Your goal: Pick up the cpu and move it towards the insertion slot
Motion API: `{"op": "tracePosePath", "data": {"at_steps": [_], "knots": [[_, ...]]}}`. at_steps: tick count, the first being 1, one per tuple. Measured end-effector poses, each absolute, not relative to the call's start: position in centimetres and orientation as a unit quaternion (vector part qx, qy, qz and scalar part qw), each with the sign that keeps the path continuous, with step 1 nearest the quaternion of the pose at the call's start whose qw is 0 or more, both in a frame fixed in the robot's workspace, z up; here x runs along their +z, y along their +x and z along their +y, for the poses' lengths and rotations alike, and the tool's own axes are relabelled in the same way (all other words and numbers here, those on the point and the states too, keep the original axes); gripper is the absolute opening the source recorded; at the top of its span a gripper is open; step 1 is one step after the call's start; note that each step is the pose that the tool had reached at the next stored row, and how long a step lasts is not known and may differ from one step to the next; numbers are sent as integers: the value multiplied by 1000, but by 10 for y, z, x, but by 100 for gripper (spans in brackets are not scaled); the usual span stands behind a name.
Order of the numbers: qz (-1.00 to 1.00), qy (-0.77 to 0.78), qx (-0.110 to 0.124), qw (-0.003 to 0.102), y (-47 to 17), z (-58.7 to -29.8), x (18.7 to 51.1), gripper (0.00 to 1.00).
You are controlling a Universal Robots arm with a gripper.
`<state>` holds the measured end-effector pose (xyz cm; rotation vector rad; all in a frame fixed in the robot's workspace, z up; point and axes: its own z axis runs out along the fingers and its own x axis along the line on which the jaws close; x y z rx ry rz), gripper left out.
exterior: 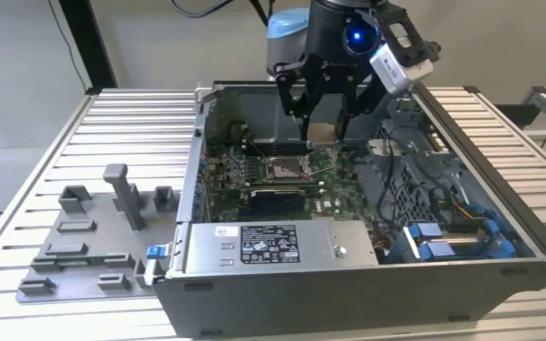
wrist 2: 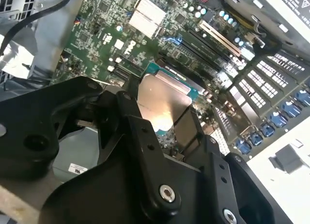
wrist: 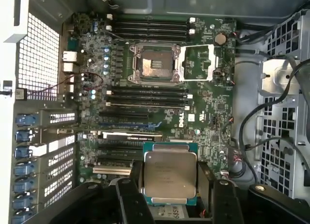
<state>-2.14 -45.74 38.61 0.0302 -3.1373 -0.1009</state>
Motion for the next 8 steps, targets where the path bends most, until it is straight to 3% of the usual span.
{"op": "tracePosePath", "data": {"at_steps": [8], "knots": [[-999,9,-32,1,-32,-439,382,0]]}}
